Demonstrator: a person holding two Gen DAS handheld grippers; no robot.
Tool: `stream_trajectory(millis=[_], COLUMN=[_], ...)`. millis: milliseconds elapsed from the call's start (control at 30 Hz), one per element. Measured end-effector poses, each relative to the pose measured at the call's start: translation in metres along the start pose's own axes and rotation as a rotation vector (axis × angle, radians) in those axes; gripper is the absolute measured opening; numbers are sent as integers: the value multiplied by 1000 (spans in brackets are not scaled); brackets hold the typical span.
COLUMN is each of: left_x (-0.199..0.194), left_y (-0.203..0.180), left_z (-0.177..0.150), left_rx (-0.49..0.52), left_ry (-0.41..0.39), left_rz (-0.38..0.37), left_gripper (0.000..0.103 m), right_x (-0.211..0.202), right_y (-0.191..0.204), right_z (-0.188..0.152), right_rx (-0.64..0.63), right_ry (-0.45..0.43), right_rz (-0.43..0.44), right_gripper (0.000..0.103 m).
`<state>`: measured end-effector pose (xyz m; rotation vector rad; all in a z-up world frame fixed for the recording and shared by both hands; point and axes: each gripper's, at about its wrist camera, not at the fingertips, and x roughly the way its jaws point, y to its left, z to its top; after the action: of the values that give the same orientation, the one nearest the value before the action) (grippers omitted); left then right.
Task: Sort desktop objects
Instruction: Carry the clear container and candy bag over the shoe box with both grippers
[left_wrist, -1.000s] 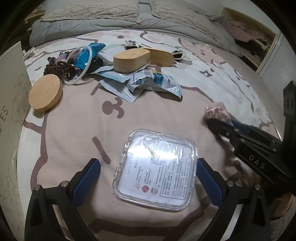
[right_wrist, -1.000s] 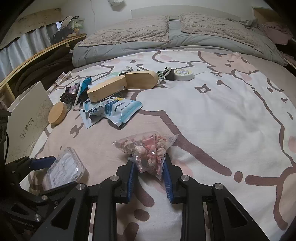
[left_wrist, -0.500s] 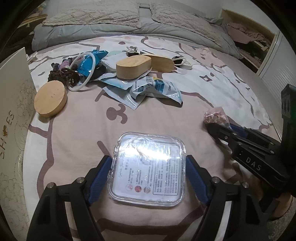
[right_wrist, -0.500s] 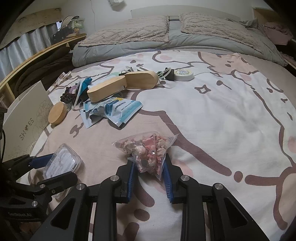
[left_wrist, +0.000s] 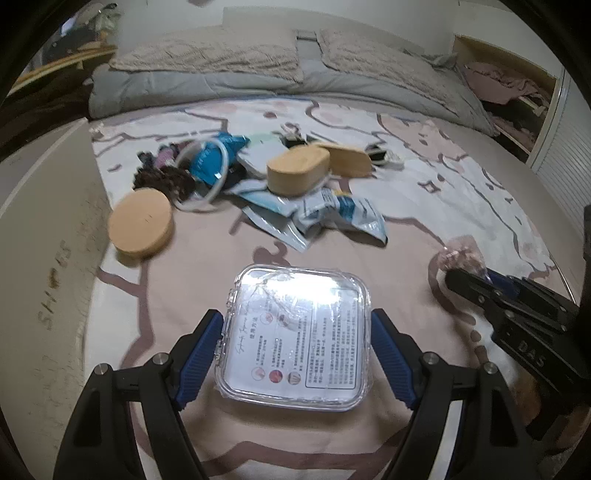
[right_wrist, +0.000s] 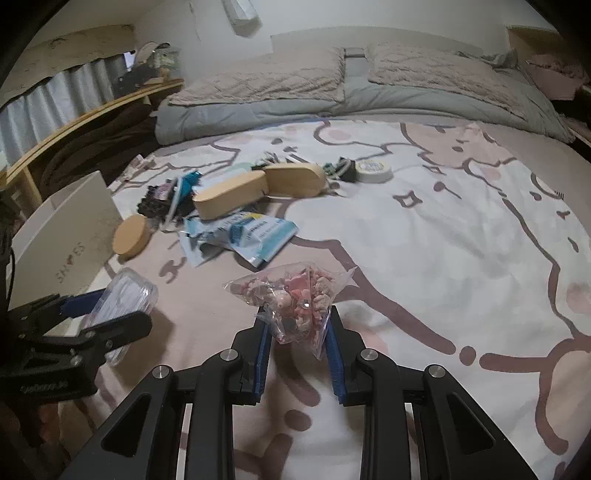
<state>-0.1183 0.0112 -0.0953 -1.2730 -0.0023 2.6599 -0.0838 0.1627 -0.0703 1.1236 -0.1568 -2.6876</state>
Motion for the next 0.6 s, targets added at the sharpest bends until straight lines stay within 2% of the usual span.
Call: stream_trajectory(millis=[367,600], left_x=[-29,-61], left_y=[4,10], left_z=[10,18], left_rx=[9,1], left_ry=[-104,-197], left_rz=[36,54], left_gripper=[80,80], right_x=[-28,-50], right_y=[11,22], right_z=[12,22], right_rx=[3,-13], right_ry=[-67,-117], right_rz=[79,136], right_gripper=[29,29])
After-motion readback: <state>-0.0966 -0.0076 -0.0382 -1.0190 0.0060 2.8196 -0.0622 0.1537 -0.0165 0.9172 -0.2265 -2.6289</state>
